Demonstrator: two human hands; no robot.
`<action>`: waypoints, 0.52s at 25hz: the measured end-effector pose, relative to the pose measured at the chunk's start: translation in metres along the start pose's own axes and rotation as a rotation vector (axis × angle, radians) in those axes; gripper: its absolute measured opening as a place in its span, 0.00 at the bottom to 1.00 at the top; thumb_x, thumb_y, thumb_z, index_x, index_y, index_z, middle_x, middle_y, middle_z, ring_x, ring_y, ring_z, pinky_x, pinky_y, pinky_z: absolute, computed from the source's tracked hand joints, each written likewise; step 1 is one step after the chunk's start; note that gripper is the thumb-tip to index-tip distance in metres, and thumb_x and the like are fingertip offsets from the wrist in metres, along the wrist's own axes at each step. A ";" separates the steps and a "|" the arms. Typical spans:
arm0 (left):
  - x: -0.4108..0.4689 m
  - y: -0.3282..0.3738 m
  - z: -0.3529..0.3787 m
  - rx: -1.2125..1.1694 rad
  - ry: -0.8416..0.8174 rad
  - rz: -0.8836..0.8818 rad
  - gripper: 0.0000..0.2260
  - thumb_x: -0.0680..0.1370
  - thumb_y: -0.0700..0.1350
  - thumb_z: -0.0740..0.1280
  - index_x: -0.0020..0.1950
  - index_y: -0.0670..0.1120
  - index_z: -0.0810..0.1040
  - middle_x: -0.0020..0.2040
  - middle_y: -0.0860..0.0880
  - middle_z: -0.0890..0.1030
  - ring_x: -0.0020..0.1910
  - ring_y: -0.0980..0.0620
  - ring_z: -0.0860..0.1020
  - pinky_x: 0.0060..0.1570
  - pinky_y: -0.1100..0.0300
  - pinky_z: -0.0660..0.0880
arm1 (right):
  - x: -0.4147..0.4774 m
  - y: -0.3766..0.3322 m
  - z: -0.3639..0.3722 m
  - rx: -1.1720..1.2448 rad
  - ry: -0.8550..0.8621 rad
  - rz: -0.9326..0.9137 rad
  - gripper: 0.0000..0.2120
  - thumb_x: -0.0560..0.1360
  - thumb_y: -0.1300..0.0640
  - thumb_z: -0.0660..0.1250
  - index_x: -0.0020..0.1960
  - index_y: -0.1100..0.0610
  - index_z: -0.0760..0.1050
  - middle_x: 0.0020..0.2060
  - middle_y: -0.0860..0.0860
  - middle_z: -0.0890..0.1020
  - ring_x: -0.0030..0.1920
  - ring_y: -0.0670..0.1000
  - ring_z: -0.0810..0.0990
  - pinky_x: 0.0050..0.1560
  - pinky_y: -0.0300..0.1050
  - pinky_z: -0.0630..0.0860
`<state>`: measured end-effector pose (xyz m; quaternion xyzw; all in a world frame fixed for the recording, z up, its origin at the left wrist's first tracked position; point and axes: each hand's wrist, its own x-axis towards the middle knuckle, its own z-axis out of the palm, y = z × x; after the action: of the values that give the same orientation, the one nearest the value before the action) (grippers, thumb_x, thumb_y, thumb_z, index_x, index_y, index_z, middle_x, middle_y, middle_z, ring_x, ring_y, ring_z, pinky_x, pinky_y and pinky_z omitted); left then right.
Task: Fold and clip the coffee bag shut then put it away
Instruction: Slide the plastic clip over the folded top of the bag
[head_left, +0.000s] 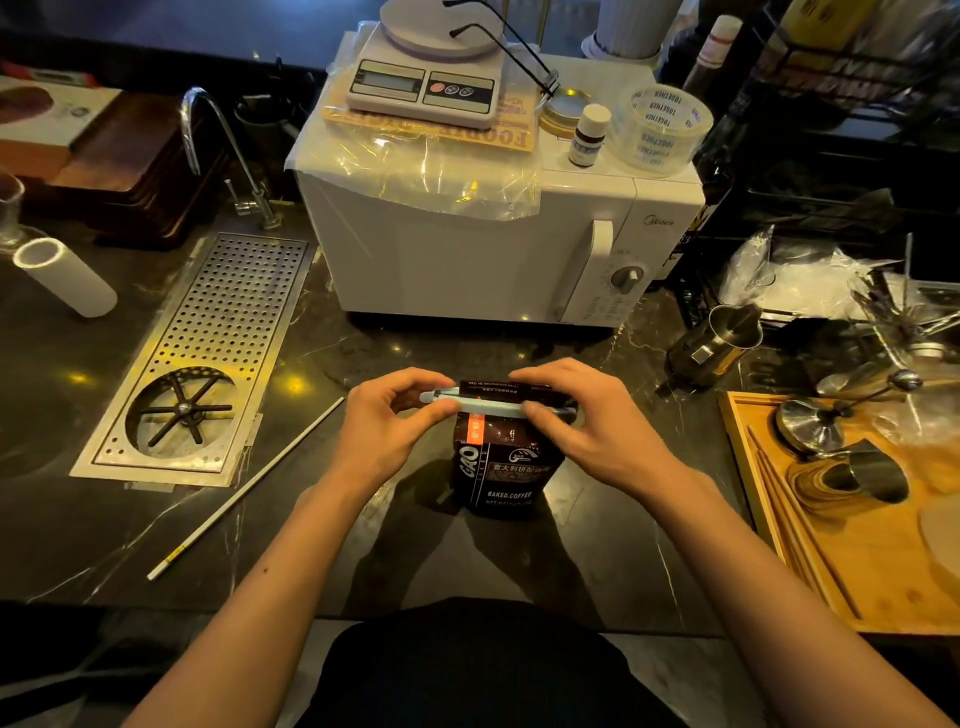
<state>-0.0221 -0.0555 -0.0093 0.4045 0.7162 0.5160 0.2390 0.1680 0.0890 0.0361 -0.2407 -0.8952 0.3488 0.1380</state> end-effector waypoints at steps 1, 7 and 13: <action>0.000 0.001 0.000 0.007 -0.005 0.009 0.09 0.72 0.43 0.75 0.52 0.50 0.83 0.48 0.54 0.85 0.50 0.55 0.82 0.53 0.55 0.80 | 0.008 -0.008 0.001 -0.058 -0.028 -0.027 0.15 0.78 0.52 0.65 0.64 0.47 0.76 0.56 0.45 0.81 0.57 0.46 0.78 0.56 0.50 0.78; -0.002 0.002 -0.003 -0.021 -0.015 0.011 0.12 0.71 0.43 0.75 0.54 0.49 0.83 0.50 0.53 0.85 0.51 0.57 0.83 0.55 0.54 0.80 | 0.042 -0.034 0.013 -0.285 -0.190 -0.092 0.15 0.80 0.53 0.61 0.66 0.46 0.75 0.55 0.50 0.79 0.56 0.51 0.77 0.52 0.52 0.77; -0.005 0.002 -0.001 -0.087 0.018 -0.026 0.12 0.71 0.41 0.75 0.53 0.50 0.83 0.49 0.53 0.85 0.49 0.57 0.84 0.53 0.58 0.81 | 0.048 -0.037 0.011 -0.331 -0.275 -0.051 0.14 0.79 0.55 0.64 0.63 0.47 0.77 0.54 0.50 0.81 0.56 0.53 0.78 0.52 0.53 0.78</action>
<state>-0.0196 -0.0597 -0.0073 0.3798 0.7003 0.5472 0.2566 0.1101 0.0846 0.0578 -0.1874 -0.9565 0.2229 -0.0182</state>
